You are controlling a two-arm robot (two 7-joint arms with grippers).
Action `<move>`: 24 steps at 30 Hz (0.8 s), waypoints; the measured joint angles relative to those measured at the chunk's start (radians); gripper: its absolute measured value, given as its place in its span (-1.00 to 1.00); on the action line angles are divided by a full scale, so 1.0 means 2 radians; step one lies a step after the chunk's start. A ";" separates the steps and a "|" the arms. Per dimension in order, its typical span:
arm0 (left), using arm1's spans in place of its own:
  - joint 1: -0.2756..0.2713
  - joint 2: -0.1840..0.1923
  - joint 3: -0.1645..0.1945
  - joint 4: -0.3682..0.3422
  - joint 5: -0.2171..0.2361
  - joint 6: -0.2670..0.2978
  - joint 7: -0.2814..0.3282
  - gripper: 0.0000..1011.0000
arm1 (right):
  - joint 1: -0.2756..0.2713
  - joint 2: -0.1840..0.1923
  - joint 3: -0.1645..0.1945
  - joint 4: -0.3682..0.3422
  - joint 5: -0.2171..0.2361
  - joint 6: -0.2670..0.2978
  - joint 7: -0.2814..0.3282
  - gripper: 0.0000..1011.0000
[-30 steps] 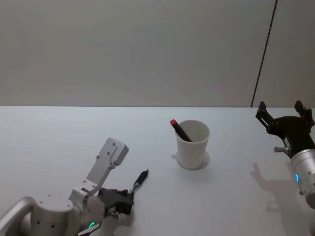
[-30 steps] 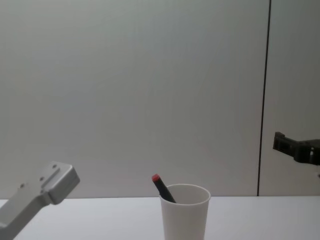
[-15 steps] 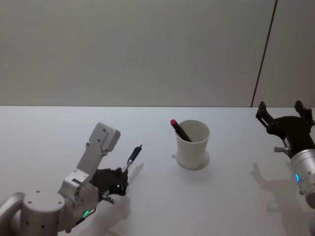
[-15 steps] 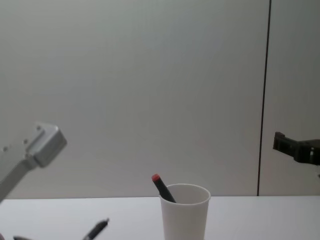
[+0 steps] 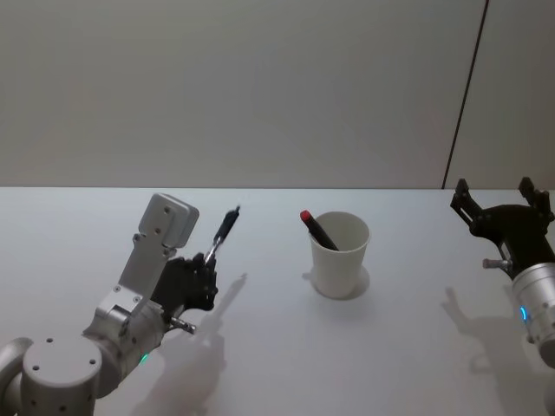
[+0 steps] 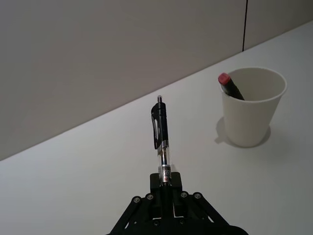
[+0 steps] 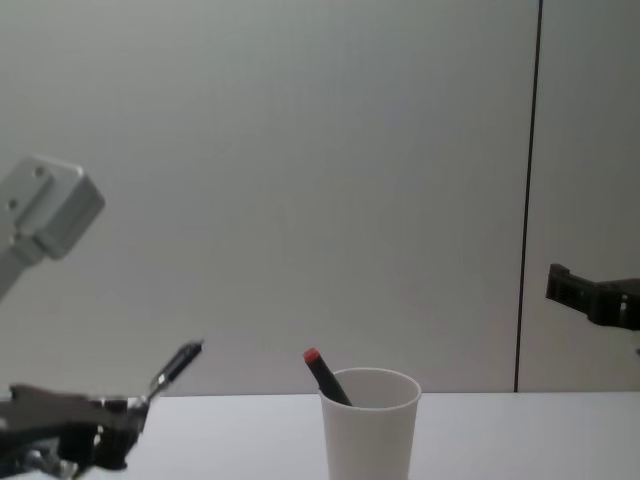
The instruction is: Place the pen into the pen holder.
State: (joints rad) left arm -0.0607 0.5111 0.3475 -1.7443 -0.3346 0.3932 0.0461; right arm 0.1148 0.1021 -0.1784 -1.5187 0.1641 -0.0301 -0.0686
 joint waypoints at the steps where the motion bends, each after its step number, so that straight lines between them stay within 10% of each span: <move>1: 0.001 0.000 0.000 -0.001 0.003 -0.005 0.001 -0.73 | 0.000 0.000 0.000 0.000 0.000 0.000 0.000 0.98; 24: -0.003 -0.012 0.002 0.001 0.094 -0.169 0.003 -0.73 | 0.000 0.000 0.000 0.000 0.000 0.000 0.000 0.98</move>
State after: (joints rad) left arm -0.0675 0.4874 0.3511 -1.7426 -0.1456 0.0543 0.0531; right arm 0.1148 0.1021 -0.1784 -1.5187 0.1641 -0.0302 -0.0686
